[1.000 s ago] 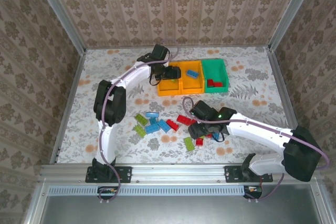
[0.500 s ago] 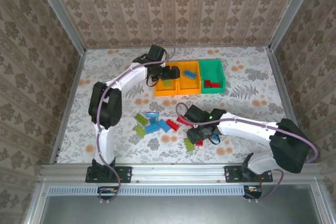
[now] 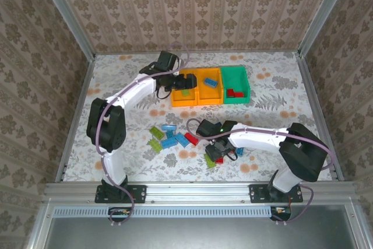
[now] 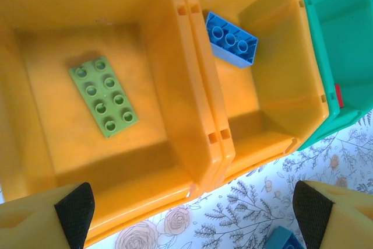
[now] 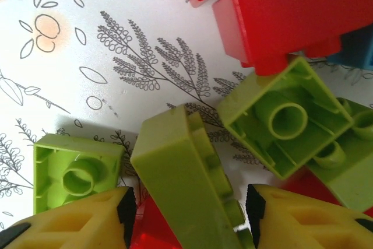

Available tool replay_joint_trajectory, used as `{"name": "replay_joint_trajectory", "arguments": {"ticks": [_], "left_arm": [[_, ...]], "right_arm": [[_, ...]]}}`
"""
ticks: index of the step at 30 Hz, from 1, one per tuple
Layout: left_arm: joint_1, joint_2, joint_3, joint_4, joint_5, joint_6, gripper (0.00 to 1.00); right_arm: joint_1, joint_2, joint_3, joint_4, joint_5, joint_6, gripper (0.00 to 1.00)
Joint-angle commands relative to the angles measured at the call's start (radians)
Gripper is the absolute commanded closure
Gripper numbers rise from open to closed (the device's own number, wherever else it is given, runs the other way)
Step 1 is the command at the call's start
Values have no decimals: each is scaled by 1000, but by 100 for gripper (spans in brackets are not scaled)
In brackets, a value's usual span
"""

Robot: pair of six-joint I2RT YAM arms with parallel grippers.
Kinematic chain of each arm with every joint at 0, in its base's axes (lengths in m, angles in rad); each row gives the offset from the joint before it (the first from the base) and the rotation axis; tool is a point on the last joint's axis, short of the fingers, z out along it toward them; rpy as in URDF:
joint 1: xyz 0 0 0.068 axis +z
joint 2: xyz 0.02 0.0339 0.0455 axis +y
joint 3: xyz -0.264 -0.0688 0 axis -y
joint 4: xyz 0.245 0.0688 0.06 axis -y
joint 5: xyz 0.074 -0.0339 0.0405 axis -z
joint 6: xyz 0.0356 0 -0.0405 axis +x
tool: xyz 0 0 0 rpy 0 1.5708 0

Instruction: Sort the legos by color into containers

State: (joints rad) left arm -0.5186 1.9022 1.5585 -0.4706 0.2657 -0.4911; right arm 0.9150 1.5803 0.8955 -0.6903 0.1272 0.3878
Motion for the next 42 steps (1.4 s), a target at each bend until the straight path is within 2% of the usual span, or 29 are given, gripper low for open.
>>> {"name": "replay_joint_trajectory", "arguments": {"ticks": [1, 5, 9, 12, 19, 25, 28, 33, 38, 42], "left_arm": [[17, -47, -30, 16, 12, -14, 9], [25, -61, -58, 18, 12, -13, 9], [34, -75, -85, 23, 5, -14, 9], [42, -86, -103, 23, 0, -15, 9], [56, -116, -156, 25, -16, -17, 8], [55, -148, -197, 18, -28, 2, 8], [56, -170, -226, 9, -50, 19, 8], [56, -220, -300, -5, -66, 63, 8], [56, -288, -385, -21, -112, 101, 8], [56, -336, -450, -36, -156, 102, 7]], "right_arm": [[14, 31, 41, -45, 46, -14, 48], [18, 35, 55, -38, 63, -16, 55], [19, 18, 66, -38, 87, -15, 67], [19, -15, 72, -30, 110, -14, 71], [9, -107, 67, 20, 162, -10, 74], [-56, -147, 90, 108, 165, -1, 74], [-122, -147, 114, 207, 108, 37, 74], [-254, -68, 188, 376, -89, 162, 75], [-300, 82, 365, 419, -211, 234, 75], [-329, 200, 488, 454, -250, 306, 75]]}}
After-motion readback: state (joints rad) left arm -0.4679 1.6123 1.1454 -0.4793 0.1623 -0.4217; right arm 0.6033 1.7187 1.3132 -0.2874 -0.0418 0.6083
